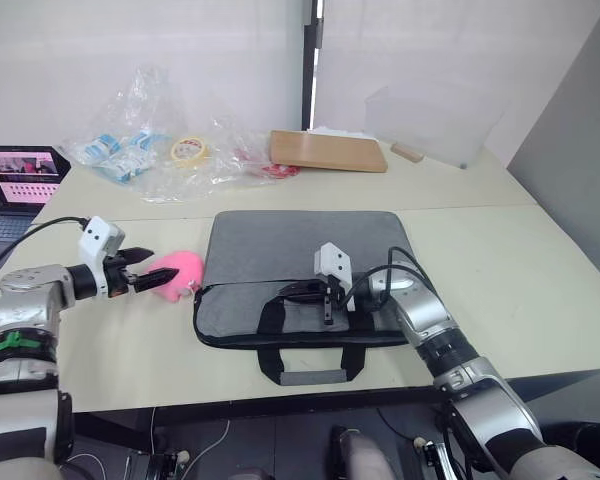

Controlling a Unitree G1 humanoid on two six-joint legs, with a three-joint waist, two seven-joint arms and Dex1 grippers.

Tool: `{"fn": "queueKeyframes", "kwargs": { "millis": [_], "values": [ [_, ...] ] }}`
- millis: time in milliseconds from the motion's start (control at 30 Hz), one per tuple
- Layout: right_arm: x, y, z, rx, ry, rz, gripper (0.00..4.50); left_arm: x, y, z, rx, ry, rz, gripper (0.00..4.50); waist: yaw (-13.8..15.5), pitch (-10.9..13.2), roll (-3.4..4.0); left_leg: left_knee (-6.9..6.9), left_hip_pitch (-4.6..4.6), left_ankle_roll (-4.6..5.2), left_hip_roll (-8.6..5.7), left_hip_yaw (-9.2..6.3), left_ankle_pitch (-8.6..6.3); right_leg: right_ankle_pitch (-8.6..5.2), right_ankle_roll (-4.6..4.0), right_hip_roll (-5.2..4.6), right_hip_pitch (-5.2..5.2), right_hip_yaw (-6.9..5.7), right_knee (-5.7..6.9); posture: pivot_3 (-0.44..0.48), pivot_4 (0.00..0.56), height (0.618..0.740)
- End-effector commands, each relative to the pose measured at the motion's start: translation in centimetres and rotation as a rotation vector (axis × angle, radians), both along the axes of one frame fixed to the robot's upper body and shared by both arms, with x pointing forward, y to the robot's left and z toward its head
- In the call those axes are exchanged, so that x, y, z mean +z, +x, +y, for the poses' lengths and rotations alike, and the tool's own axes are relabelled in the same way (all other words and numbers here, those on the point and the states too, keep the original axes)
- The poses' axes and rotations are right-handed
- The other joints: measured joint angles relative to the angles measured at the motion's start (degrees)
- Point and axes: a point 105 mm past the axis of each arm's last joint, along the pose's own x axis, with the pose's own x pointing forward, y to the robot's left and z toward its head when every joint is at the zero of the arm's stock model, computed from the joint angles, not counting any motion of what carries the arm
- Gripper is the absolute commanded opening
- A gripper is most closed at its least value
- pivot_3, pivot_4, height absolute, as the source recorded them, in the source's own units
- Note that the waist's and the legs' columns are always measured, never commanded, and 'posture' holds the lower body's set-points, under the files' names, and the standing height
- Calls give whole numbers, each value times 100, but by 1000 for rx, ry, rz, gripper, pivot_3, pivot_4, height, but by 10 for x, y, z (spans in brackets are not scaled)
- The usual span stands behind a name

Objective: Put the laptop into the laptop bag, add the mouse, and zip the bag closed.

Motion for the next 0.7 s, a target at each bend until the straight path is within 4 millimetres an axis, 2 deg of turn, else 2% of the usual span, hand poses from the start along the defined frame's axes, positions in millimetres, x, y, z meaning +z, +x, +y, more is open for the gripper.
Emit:
{"fn": "queueKeyframes", "kwargs": {
  "millis": [33,400,500,700],
  "values": [
    [-20,0,-8,-32,-65,40,0,0,-2,-5,-55,-19,39,3738,34,0,0,0,0,0,0,1,0,0,0,0,0,1,0,0,150,740],
    [-25,8,-10,-90,-74,29,0,0,-24,-11,-155,-17,52,42,56,0,0,-1,1,2,17,1,-1,0,0,0,3,7,2,0,150,740],
    [-26,10,-10,-104,-75,25,0,1,-35,-8,-163,29,40,42,56,-1,0,-1,3,1,22,1,-1,0,0,1,4,7,2,0,150,740],
    [-32,12,-8,-110,-98,22,0,9,-77,-4,-202,55,104,42,45,0,1,-12,18,1,32,6,-2,-1,0,12,7,16,1,0,150,740]
  ]
}}
